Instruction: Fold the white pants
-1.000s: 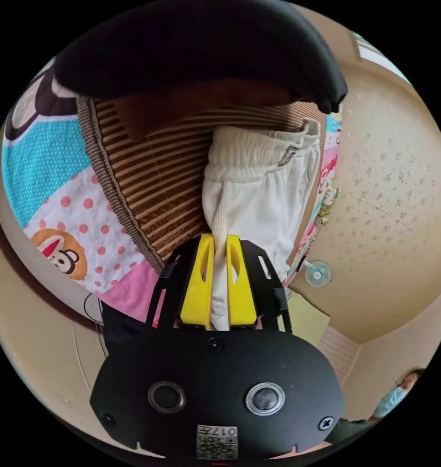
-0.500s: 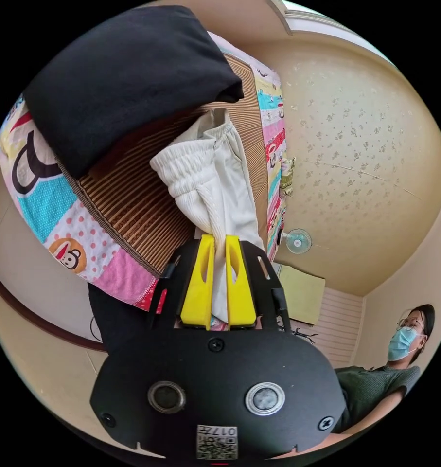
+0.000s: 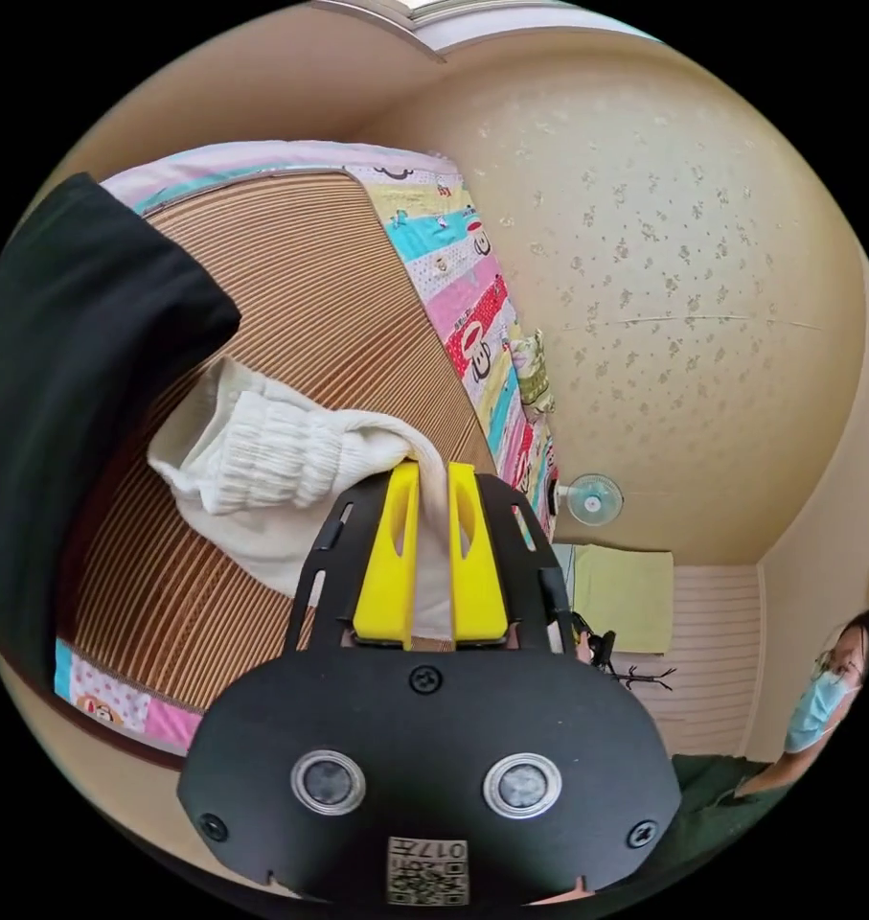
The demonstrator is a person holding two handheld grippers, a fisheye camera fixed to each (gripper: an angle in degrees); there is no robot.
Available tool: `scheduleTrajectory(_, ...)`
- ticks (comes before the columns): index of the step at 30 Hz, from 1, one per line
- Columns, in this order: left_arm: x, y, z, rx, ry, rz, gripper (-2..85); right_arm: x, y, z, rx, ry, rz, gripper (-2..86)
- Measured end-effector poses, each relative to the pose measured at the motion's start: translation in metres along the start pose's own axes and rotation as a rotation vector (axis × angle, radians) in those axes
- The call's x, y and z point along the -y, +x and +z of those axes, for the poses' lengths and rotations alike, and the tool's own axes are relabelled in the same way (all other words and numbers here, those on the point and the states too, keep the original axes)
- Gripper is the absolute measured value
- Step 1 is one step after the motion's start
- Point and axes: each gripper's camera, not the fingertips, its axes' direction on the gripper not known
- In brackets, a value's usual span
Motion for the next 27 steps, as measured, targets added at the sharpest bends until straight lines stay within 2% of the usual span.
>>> scheduleTrajectory(4, 0.025, 0.011, 0.042, -0.025, 0.203, -0.107, 9.2, 0.046, -0.049, 0.045, 0.034, -0.011, -0.028, 5.2)
scheduleTrajectory(5, 0.026, 0.018, 0.061, 0.003, 0.179, -0.100, 9.2, 0.051, -0.067, 0.059, 0.084, -0.022, -0.097, 4.5)
scheduleTrajectory(7, 0.025, 0.029, 0.097, 0.051, 0.068, -0.033, 8.9, 0.053, -0.093, 0.088, 0.105, -0.090, -0.212, 3.2)
scheduleTrajectory(10, 0.013, 0.042, 0.166, 0.176, -0.198, 0.139, 6.0, 0.041, -0.123, 0.156, -0.045, -0.295, -0.365, 1.6)
scheduleTrajectory(12, 0.000, 0.041, 0.207, 0.327, -0.390, 0.238, 3.7, 0.018, -0.125, 0.230, -0.262, -0.594, -0.432, 1.0)
scheduleTrajectory(14, -0.029, 0.024, 0.257, 0.627, -0.669, 0.392, 1.6, -0.014, -0.112, 0.281, -0.442, -0.802, -0.440, 0.9)
scheduleTrajectory(15, -0.037, 0.021, 0.263, 0.650, -0.701, 0.443, 1.1, -0.032, -0.120, 0.278, -0.483, -0.705, -0.498, 0.9)
scheduleTrajectory(17, -0.053, 0.019, 0.256, 0.666, -0.692, 0.551, -0.2, -0.058, -0.131, 0.275, -0.584, -0.640, -0.559, 0.8)
scheduleTrajectory(19, -0.055, 0.010, 0.246, 0.667, -0.715, 0.519, -0.7, -0.090, -0.140, 0.273, -0.676, -0.630, -0.620, 0.7)
scheduleTrajectory(23, -0.062, -0.021, 0.219, 0.738, -0.819, 0.441, -0.9, -0.180, -0.133, 0.274, -0.797, -0.835, -0.696, 0.8)
scheduleTrajectory(27, -0.064, -0.042, 0.195, 0.728, -0.838, 0.341, -1.0, -0.249, -0.101, 0.251, -0.681, -0.992, -0.635, 0.8)
